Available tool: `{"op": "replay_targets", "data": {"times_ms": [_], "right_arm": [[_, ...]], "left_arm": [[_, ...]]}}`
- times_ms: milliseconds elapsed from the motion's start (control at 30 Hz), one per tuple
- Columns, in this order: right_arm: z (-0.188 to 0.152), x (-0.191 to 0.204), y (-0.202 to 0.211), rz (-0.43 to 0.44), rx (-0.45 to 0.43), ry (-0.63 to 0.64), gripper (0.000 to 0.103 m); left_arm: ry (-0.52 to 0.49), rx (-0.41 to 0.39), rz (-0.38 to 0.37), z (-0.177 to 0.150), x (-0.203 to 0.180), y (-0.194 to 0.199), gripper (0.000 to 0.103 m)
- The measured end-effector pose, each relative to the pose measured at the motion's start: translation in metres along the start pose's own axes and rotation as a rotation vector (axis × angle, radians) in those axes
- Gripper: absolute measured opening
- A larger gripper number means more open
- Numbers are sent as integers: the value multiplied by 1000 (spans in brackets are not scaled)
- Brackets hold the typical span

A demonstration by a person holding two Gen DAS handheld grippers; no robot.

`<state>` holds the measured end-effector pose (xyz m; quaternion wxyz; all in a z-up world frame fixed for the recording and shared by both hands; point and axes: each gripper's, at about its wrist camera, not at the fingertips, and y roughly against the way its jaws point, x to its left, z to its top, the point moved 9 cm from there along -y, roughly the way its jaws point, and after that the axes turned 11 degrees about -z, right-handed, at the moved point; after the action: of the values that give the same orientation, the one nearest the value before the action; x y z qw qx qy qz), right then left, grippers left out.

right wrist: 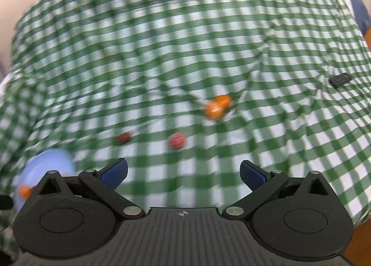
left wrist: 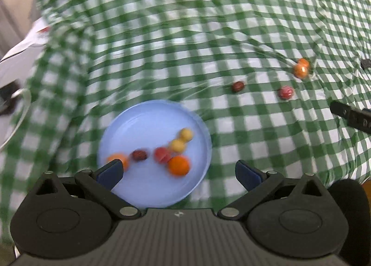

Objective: Organize fruits
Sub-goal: 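Grasp the red tomato with the left tool while the right tool grasps a bagged tangerine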

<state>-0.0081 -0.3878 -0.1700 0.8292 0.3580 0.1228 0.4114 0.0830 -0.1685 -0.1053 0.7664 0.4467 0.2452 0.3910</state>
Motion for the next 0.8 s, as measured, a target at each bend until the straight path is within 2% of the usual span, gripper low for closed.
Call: {"op": "replay_targets", "data": {"times_ms": [200, 300, 367, 433, 500, 533, 633, 800], "right_arm": [[25, -26, -66, -10, -26, 44, 101], [30, -30, -99, 21, -16, 81, 90], [34, -29, -118, 45, -21, 101, 71], [37, -25, -134, 69, -12, 123, 60], [40, -20, -151, 84, -9, 148, 55], [40, -18, -158, 85, -3, 159, 52], [41, -14, -180, 97, 26, 153, 50], [48, -5, -207, 109, 36, 144, 50]], "left_arm": [[-86, 15, -56, 44, -47, -64, 103], [-126, 20, -70, 61, -65, -94, 103], [-157, 11, -110, 71, -81, -112, 103], [-204, -11, -152, 80, -99, -129, 103], [-251, -21, -174, 85, -115, -145, 100], [-269, -16, -189, 86, -122, -153, 95], [-296, 8, -243, 91, -144, -178, 87], [-310, -1, -318, 101, -166, -206, 80]]}}
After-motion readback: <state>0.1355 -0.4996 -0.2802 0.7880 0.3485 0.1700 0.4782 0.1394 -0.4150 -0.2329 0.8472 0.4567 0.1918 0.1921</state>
